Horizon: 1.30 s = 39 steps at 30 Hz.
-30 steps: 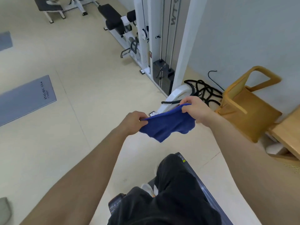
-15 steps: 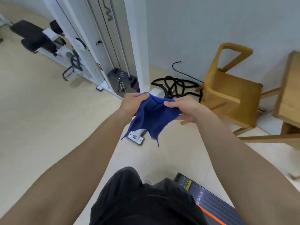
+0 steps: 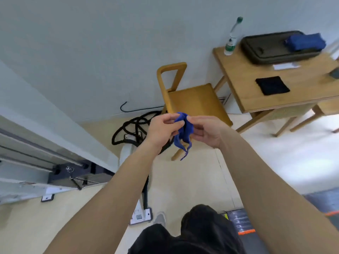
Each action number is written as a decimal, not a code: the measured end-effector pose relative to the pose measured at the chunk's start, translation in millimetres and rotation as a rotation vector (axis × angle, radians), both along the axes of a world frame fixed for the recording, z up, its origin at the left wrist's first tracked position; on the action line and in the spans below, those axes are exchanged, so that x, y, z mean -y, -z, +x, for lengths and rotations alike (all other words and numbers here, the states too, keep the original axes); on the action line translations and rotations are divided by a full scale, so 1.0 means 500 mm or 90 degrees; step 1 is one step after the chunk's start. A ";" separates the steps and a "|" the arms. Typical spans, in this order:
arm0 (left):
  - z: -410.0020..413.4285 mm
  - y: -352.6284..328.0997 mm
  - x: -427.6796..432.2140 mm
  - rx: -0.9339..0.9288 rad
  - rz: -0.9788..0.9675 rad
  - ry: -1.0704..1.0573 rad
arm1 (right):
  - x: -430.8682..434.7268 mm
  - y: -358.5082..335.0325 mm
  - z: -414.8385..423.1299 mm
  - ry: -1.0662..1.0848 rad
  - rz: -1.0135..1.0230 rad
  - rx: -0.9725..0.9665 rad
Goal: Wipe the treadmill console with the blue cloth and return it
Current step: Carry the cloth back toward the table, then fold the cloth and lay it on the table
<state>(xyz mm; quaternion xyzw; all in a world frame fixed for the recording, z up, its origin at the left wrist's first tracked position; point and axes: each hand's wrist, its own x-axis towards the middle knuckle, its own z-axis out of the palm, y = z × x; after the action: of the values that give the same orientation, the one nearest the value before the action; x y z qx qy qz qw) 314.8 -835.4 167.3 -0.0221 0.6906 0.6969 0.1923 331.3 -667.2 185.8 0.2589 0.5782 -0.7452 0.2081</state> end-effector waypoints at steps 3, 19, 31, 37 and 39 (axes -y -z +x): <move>-0.060 -0.023 -0.085 -0.046 -0.005 0.054 | -0.061 -0.018 -0.026 0.131 -0.046 -0.017; -0.232 -0.055 -0.658 -0.274 -0.182 0.401 | -0.597 -0.004 -0.090 0.432 -0.052 0.079; -0.430 -0.048 -1.070 -0.333 -0.281 0.639 | -1.047 0.077 -0.155 0.178 0.312 0.161; -0.559 -0.033 -1.244 -0.255 -0.252 0.632 | -1.231 0.045 -0.262 -0.003 0.339 0.008; -0.594 -0.049 -1.281 -0.245 -0.237 0.619 | -1.276 0.022 -0.298 -0.034 0.335 0.003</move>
<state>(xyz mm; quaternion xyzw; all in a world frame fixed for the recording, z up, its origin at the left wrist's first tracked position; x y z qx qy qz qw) 17.8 -194.8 191.7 0.3932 0.7554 0.3854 0.3552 182.3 -29.3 175.0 0.2908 0.7583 -0.5626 0.1548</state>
